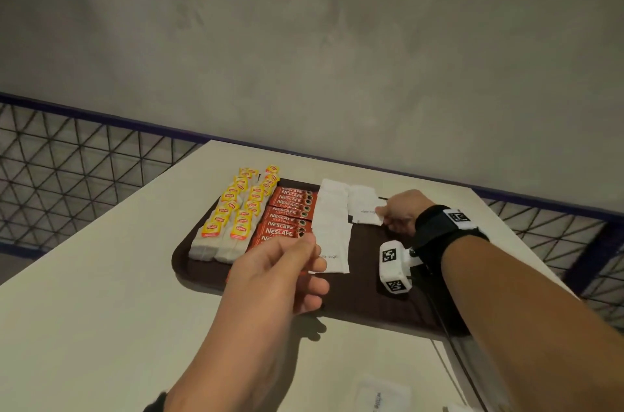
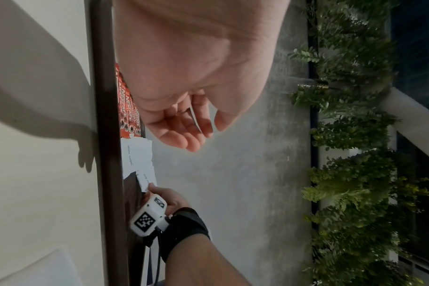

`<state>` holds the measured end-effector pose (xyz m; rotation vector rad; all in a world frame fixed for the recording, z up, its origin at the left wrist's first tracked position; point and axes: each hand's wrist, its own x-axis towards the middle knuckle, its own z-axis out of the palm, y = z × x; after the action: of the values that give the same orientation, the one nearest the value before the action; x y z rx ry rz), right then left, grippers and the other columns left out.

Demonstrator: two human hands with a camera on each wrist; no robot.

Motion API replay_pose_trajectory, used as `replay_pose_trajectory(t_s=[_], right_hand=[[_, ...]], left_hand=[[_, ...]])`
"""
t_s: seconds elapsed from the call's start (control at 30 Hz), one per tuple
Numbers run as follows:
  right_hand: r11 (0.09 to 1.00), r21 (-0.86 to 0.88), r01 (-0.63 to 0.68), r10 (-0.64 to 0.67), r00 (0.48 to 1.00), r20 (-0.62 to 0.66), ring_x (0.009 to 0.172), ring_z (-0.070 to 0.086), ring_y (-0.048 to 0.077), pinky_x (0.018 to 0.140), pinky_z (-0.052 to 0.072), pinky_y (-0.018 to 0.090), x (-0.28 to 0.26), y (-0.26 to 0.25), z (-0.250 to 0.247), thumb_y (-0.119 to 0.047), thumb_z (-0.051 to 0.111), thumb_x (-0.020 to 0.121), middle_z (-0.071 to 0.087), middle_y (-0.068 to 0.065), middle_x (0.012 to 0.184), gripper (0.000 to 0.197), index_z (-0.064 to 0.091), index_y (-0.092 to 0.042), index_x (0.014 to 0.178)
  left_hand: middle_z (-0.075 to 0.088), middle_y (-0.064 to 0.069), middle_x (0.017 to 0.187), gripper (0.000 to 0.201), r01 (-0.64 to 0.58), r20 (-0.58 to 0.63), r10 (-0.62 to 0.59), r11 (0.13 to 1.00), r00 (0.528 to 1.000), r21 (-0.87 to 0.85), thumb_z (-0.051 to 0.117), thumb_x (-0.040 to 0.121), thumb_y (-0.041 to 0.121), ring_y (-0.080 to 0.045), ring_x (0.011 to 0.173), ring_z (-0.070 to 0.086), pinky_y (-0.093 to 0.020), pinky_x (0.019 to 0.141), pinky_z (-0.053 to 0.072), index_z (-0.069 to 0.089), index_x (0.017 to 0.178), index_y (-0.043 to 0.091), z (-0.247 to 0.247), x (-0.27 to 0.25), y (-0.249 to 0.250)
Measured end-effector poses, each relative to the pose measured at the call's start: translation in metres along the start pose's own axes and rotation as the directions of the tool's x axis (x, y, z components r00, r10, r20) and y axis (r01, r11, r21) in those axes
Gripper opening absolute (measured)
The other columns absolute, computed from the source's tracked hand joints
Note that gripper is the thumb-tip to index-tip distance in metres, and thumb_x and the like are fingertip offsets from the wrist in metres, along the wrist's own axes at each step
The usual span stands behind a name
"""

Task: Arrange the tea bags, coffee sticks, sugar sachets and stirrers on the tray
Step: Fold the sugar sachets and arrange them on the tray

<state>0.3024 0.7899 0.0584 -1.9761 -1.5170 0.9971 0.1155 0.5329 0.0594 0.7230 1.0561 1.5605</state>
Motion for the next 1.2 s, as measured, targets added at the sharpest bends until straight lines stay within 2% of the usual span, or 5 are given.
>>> replay_pose_trajectory(t_s=[0.13, 0.37, 0.67, 0.93, 1.2], right_hand=[[0.997, 0.081, -0.013, 0.013, 1.000, 0.008, 0.065, 0.058, 0.024, 0.083, 0.054, 0.038, 0.010, -0.002, 0.005, 0.000, 0.065, 0.095, 0.063, 0.019, 0.080, 0.007, 0.061, 0.004, 0.091], [0.990, -0.097, 0.100, -0.101, 0.995, 0.002, 0.072, 0.066, 0.029, 0.083, 0.062, 0.048, 0.007, -0.009, 0.008, -0.009, 0.088, 0.075, 0.066, 0.018, 0.080, 0.032, 0.063, 0.003, 0.092], [0.963, -0.218, 0.159, -0.157, 0.987, 0.025, 0.067, 0.069, 0.030, 0.081, 0.063, 0.051, 0.008, -0.010, 0.008, -0.011, 0.092, 0.069, 0.073, 0.020, 0.079, 0.039, 0.067, 0.004, 0.094], [0.924, -0.304, 0.230, -0.235, 0.972, 0.023, 0.068, 0.066, 0.027, 0.079, 0.063, 0.046, -0.013, -0.019, -0.010, -0.024, 0.075, 0.091, 0.064, 0.014, 0.077, 0.028, 0.058, -0.002, 0.087], [0.756, -0.534, 0.379, -0.261, 0.922, 0.286, 0.074, 0.069, 0.025, 0.077, 0.063, 0.037, -0.054, -0.016, -0.010, -0.007, 0.061, 0.091, 0.067, 0.005, 0.081, 0.034, 0.067, -0.020, 0.122]], left_hand=[[0.070, -0.011, 0.072, 0.020, 0.006, 0.007, -0.007, 1.000, 1.000, 0.010, 0.068, 0.094, 0.021, -0.018, 0.056, 0.060, -0.029, 0.053, 0.050, 0.074, 0.081, 0.006, 0.001, -0.001, 0.000], [0.070, -0.012, 0.072, 0.021, 0.004, 0.015, -0.005, 0.999, 1.000, 0.038, 0.069, 0.093, 0.019, -0.018, 0.056, 0.060, -0.027, 0.049, 0.050, 0.074, 0.078, 0.006, 0.002, -0.002, -0.002], [0.069, -0.012, 0.071, 0.019, -0.015, -0.007, 0.015, 0.999, 1.000, 0.050, 0.068, 0.093, 0.015, -0.018, 0.055, 0.060, -0.027, 0.051, 0.051, 0.073, 0.077, 0.005, 0.003, -0.003, -0.002], [0.070, -0.012, 0.076, 0.017, -0.039, 0.011, 0.039, 0.997, 0.999, 0.063, 0.067, 0.095, 0.014, -0.019, 0.060, 0.062, -0.031, 0.058, 0.051, 0.072, 0.080, 0.006, 0.002, -0.004, 0.000], [0.071, -0.011, 0.079, 0.015, -0.035, -0.022, 0.037, 0.996, 0.999, 0.082, 0.067, 0.097, 0.016, -0.016, 0.061, 0.062, -0.028, 0.056, 0.052, 0.072, 0.086, 0.006, -0.005, -0.002, 0.001]])
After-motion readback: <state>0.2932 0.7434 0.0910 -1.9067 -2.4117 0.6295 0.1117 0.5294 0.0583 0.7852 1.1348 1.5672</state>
